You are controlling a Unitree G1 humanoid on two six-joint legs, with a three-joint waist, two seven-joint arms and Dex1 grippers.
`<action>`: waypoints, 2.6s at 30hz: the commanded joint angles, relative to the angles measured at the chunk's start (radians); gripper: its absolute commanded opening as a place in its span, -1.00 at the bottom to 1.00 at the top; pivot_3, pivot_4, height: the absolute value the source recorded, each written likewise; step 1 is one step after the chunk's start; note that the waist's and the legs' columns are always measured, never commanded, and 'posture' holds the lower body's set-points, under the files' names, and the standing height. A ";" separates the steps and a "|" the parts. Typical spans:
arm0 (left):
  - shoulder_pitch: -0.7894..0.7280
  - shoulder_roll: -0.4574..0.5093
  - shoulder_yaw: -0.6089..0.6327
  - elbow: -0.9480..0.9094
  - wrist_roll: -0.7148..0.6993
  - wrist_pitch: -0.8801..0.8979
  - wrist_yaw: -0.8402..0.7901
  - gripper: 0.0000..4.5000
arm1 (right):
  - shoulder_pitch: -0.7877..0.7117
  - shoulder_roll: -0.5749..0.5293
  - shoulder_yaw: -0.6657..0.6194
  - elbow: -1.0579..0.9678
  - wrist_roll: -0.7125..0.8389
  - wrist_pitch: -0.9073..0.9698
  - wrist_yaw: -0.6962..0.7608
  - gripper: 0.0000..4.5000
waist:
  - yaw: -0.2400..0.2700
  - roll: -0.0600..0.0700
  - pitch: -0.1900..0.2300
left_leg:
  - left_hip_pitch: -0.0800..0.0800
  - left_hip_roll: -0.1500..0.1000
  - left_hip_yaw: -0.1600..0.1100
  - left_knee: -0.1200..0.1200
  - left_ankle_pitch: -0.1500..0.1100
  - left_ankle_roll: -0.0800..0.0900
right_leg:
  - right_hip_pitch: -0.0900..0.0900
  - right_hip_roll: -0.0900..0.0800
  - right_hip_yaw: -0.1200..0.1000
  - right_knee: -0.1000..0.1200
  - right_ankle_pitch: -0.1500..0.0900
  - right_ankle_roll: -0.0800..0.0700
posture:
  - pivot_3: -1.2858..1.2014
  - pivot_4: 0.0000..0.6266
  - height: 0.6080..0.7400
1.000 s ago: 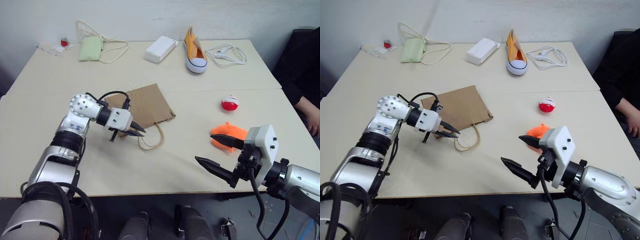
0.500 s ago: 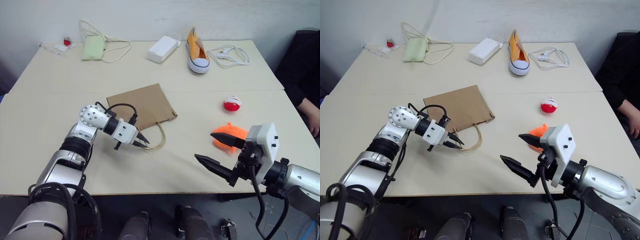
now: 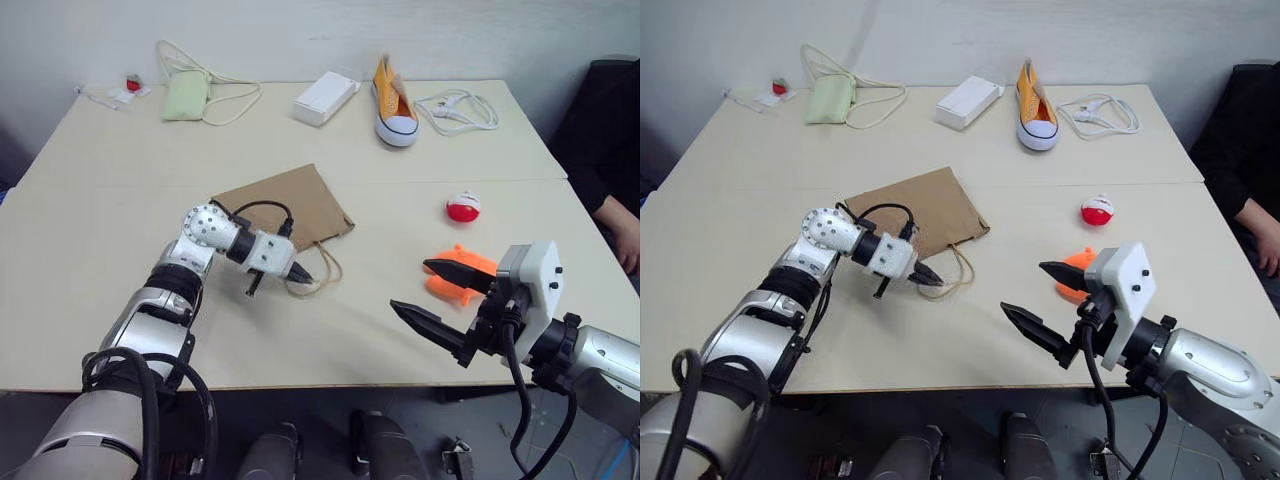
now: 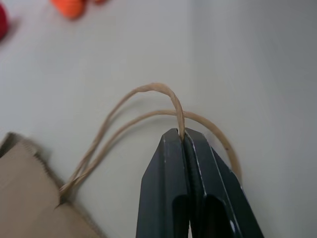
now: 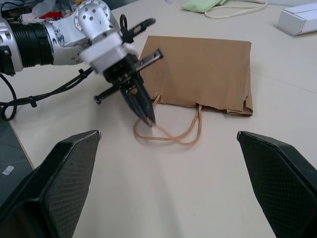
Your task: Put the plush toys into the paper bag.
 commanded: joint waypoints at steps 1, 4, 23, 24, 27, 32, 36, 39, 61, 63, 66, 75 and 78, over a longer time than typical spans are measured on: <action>-0.060 0.000 0.134 -0.143 -0.212 0.493 -0.057 -0.99 | -0.006 -0.002 0.017 -0.012 -0.051 -0.014 0.003 1.00 | -0.002 0.000 0.000 | 0.000 0.000 0.000 0.000 0.000 0.000 | 0.000 0.000 0.000 0.000 0.000 0.000 | 0.03 -0.52 1.00; -0.040 0.021 0.198 -0.305 -0.299 0.788 0.005 -0.99 | -0.047 0.021 0.079 0.018 -0.101 -0.011 -0.010 1.00 | -0.011 0.000 0.000 | 0.000 0.000 0.000 0.000 0.000 0.001 | 0.000 0.000 0.000 0.000 0.000 0.000 | 0.03 -0.52 1.00; 0.155 0.070 0.218 -0.836 -0.435 1.140 0.124 -1.00 | -0.629 0.367 0.627 0.699 -0.609 -0.113 0.200 -0.99 | -0.017 0.000 0.000 | 0.001 0.000 0.000 0.000 0.001 -0.002 | -0.002 0.000 0.001 0.001 0.000 -0.001 | 0.03 -0.52 1.00; 0.156 0.074 0.218 -0.848 -0.439 1.143 0.123 -1.00 | -0.652 0.395 0.637 0.741 -0.634 -0.131 0.212 -0.99 | -0.018 0.000 0.000 | 0.000 0.000 0.000 -0.001 0.001 -0.002 | -0.003 0.001 0.001 0.001 0.000 -0.001 | 0.03 -0.52 1.00; 0.163 0.081 0.221 -0.872 -0.437 1.133 0.132 -1.00 | -0.715 0.472 0.662 0.870 -0.706 -0.185 0.247 -0.99 | -0.023 0.001 0.000 | 0.000 0.000 0.000 -0.001 0.001 -0.002 | -0.004 0.000 0.001 0.001 0.000 -0.001 | 0.03 -0.52 1.00; 0.158 0.076 0.249 -0.880 -0.454 1.144 0.176 -1.00 | -0.778 0.563 0.700 1.060 -0.835 -0.296 0.300 -0.99 | -0.036 0.001 0.000 | 0.000 0.000 -0.001 -0.001 0.001 -0.003 | -0.004 0.000 0.000 0.001 0.000 -0.001 | 0.03 -0.52 1.00; 0.115 0.067 0.301 -0.862 -0.496 1.188 0.246 -1.00 | -0.809 0.597 0.741 1.187 -0.947 -0.359 0.322 -0.99 | -0.045 0.001 0.000 | 0.000 0.000 -0.001 -0.001 0.001 -0.003 | -0.004 0.000 0.000 0.001 0.000 -0.001 | 0.03 -0.52 1.00; 0.070 0.068 0.354 -0.813 -0.519 1.213 0.310 -1.00 | -0.815 0.596 0.760 1.247 -1.015 -0.375 0.341 -0.99 | -0.053 0.001 0.000 | 0.000 0.000 -0.001 -0.001 0.002 -0.004 | -0.004 0.000 0.000 0.002 0.000 -0.001 | 0.03 -0.52 1.00; 0.108 0.064 0.336 -0.858 -0.551 1.241 0.370 -1.00 | -0.588 0.508 0.413 0.595 -0.811 -0.015 0.361 -0.99 | -0.060 0.003 -0.001 | -0.001 -0.001 -0.002 -0.001 0.002 -0.004 | -0.005 0.000 0.000 0.002 0.000 -0.001 | 0.03 -0.52 1.00; 0.113 0.067 0.328 -0.865 -0.554 1.248 0.365 -1.00 | -0.519 0.477 0.279 0.414 -0.690 0.146 0.330 -0.92 | -0.057 0.003 -0.001 | -0.002 -0.001 -0.002 -0.001 0.002 -0.004 | -0.005 0.000 0.000 0.002 0.000 -0.001 | 0.03 -0.52 1.00; 0.122 0.074 0.319 -0.874 -0.556 1.253 0.354 -1.00 | -0.411 0.422 0.049 0.199 -0.534 0.346 0.278 -0.61 | -0.040 0.003 -0.001 | -0.002 -0.001 -0.002 -0.002 0.002 -0.004 | -0.005 0.000 0.000 0.002 0.000 -0.001 | 0.03 -0.52 1.00; 0.131 0.071 0.302 -0.859 -0.546 1.230 0.337 -1.00 | -0.208 0.329 -0.219 0.150 -0.539 0.459 0.139 0.80 | -0.020 0.003 -0.001 | 0.001 -0.002 0.001 -0.002 0.002 -0.004 | -0.004 -0.001 0.003 0.001 0.000 -0.001 | 0.03 -0.52 1.00; 0.128 0.070 0.297 -0.854 -0.545 1.225 0.335 -1.00 | -0.224 0.360 -0.159 0.246 -0.603 0.403 0.067 0.97 | -0.019 0.003 -0.001 | 0.001 -0.002 0.001 -0.002 0.002 -0.004 | -0.004 -0.001 0.003 0.002 0.000 -0.001 | 0.03 -0.52 1.00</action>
